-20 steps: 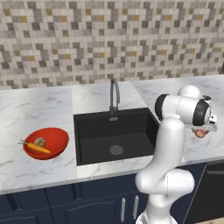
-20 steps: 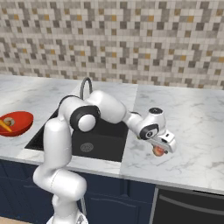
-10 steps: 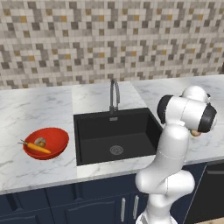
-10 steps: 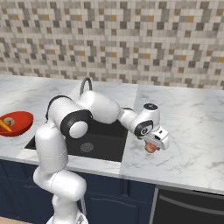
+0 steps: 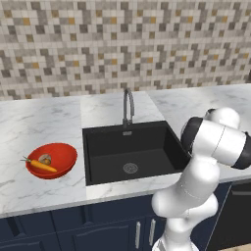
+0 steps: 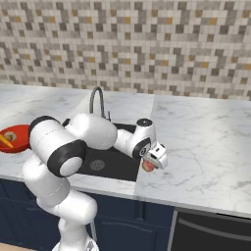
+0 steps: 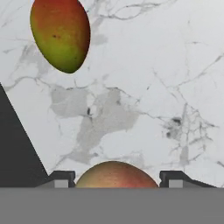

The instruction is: There is a mixed pile of frozen fruits and vegetables on the counter. Locate all the frozen vegetables and place the items in a bowl on the counter. Take all the frozen fruits and defrost them in a running sink.

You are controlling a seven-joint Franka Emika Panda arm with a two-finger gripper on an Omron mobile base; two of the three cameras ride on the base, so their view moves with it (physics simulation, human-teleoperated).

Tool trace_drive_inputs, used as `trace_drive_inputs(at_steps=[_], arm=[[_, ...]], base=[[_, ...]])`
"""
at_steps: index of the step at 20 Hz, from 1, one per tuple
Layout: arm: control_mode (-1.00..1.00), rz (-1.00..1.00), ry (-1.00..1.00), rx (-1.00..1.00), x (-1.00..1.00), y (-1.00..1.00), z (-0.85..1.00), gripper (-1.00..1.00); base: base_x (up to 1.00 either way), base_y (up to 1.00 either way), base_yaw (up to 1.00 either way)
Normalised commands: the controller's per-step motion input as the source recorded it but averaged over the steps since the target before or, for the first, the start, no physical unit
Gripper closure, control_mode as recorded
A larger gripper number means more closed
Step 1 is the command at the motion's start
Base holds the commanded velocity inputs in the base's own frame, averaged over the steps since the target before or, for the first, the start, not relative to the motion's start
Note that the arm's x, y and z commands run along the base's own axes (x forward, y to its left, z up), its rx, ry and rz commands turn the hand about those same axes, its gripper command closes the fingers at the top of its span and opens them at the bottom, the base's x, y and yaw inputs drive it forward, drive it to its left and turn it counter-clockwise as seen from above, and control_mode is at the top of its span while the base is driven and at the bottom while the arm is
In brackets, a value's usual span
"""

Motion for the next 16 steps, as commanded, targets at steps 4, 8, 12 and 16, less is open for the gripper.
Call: trace_drive_inputs(at_steps=[4,8,12,16], arm=[[-1.0,0.01,-0.01,-0.01,0.0,0.58,0.0,1.0],[-1.0,0.02,-0.01,0.0,0.0,0.58,0.0,1.0],[-1.0,0.02,0.0,0.0,0.01,0.45,0.0,1.0],[-1.0,0.04,0.0,0.0,0.12,0.37,0.0,1.0]], base=[[0.0,0.0,0.0],[0.0,0.0,0.0],[0.0,0.0,0.0],[0.0,0.0,0.0]])
